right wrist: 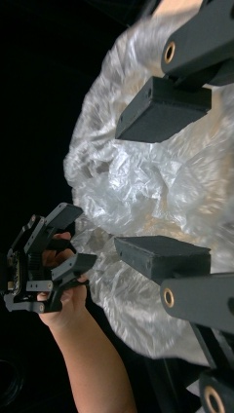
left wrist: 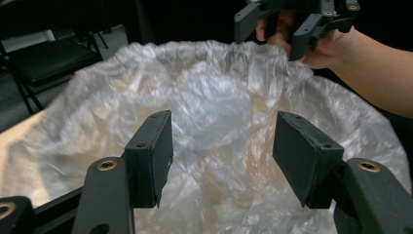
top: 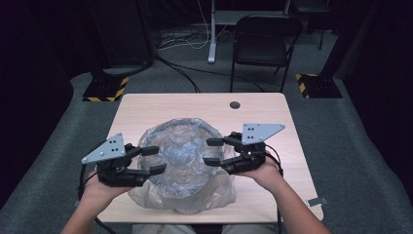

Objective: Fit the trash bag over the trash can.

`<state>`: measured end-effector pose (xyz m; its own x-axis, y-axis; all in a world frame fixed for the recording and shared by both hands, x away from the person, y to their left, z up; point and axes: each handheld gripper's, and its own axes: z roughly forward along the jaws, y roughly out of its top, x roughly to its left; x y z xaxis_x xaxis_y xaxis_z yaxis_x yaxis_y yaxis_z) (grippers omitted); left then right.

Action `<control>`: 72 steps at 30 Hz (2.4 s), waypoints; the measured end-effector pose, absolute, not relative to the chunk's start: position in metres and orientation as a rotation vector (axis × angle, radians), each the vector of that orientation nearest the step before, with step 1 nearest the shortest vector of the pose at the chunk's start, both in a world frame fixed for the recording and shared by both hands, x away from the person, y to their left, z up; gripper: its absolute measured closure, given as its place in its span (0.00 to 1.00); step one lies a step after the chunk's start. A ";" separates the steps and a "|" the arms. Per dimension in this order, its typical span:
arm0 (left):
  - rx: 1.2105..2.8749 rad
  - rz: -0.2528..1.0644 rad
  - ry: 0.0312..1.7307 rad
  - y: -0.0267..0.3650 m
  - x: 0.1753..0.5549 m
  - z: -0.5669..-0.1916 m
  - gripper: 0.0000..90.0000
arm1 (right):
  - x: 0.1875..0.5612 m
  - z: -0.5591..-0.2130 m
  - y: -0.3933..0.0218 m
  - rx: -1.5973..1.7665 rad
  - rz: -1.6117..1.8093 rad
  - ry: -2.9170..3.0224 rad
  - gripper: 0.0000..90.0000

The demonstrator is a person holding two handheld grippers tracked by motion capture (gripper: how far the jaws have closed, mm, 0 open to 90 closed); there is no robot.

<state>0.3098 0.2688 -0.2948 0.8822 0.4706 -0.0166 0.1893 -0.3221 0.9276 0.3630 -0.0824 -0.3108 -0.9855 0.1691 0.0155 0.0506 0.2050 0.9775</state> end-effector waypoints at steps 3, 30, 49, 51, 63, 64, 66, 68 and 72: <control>1.915 0.331 0.476 0.269 0.311 -0.287 0.44 | 0.358 -0.309 -0.095 0.228 1.905 2.348 0.46; 2.101 0.293 0.410 0.232 0.359 -0.282 0.45 | 0.350 -0.353 -0.122 0.326 1.890 2.381 0.69; 2.238 0.200 0.387 0.212 0.368 -0.295 0.46 | 0.353 -0.357 -0.127 0.306 1.883 2.404 0.91; 2.253 0.193 0.392 0.210 0.369 -0.297 0.46 | 0.353 -0.359 -0.127 0.310 1.882 2.399 0.92; 2.326 0.171 0.434 0.206 0.375 -0.302 0.46 | 0.353 -0.369 -0.125 0.331 1.883 2.401 0.95; 2.334 0.169 0.431 0.206 0.375 -0.303 0.46 | 0.353 -0.369 -0.125 0.334 1.883 2.400 0.95; 2.353 0.164 0.426 0.205 0.374 -0.303 0.46 | 0.353 -0.370 -0.125 0.337 1.882 2.399 0.96; 2.385 0.159 0.418 0.203 0.374 -0.304 0.47 | 0.354 -0.371 -0.125 0.337 1.881 2.396 0.96; 2.458 0.165 0.408 0.200 0.374 -0.300 0.47 | 0.354 -0.372 -0.125 0.339 1.879 2.393 0.96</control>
<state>0.3739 0.2001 -0.2999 0.9441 0.3291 0.0191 0.2494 -0.7512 0.6111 0.3538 -0.1251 -0.3716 -0.9723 0.2222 0.0730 0.1236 0.2230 0.9669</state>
